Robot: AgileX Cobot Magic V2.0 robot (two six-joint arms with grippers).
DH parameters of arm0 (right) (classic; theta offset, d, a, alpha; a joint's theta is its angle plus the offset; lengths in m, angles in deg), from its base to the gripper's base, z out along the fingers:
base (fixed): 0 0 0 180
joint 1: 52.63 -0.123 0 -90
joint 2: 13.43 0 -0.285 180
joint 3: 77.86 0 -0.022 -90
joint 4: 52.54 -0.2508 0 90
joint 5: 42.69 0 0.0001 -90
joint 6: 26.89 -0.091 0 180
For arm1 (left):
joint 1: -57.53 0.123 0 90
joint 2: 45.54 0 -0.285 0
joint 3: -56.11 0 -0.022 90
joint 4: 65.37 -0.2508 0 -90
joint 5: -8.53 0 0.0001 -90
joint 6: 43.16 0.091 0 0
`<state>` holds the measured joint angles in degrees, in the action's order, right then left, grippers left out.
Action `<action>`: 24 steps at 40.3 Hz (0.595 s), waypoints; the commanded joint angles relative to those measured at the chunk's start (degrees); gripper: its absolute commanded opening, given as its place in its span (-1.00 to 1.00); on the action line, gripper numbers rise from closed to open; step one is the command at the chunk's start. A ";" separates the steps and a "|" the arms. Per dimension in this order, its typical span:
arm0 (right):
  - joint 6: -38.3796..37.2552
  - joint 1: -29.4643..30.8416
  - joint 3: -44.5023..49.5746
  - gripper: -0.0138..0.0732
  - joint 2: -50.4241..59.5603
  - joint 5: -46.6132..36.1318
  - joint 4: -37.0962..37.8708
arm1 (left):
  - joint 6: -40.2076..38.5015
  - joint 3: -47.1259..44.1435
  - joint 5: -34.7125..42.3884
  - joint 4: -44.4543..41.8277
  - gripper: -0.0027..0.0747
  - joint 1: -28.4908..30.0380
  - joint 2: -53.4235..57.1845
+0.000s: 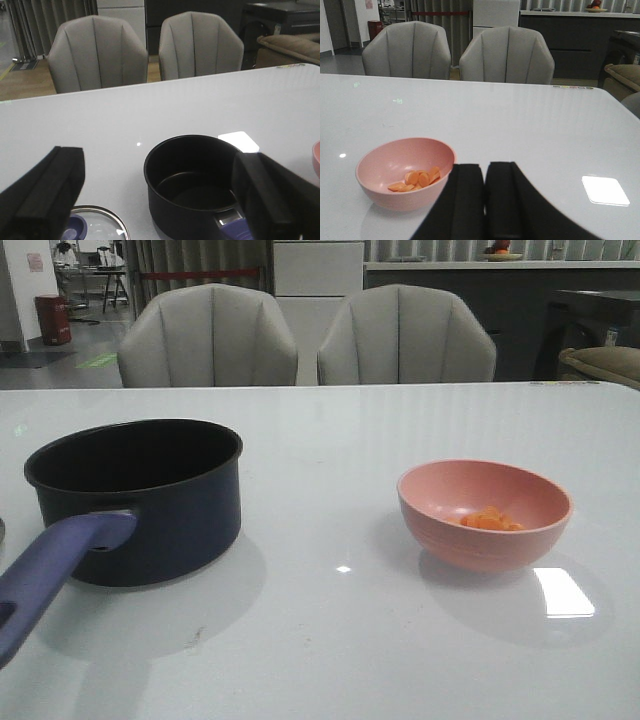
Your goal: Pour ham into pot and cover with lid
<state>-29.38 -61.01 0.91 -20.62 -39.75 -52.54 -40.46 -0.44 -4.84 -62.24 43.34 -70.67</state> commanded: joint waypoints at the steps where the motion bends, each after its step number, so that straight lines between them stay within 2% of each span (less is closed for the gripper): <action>1: 0.11 0.02 -0.30 -0.35 1.14 -4.87 0.47 | -0.33 -0.85 6.14 0.11 0.69 -1.10 4.71; 10: 0.11 0.02 -0.30 -0.35 1.14 -4.87 0.47 | -0.33 -6.56 13.37 0.11 0.69 -4.08 10.31; 18: 0.17 0.02 -0.30 -0.35 1.14 -5.52 0.52 | -0.33 -7.19 14.17 0.11 0.69 -4.68 10.64; 24: -0.26 -0.09 -1.03 -0.35 1.12 -15.10 0.45 | -0.33 -7.19 14.07 0.11 0.69 -4.68 10.64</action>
<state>-29.38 -61.01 1.00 -20.62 -44.91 -52.54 -40.46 -9.36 4.08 -62.24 39.12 -59.58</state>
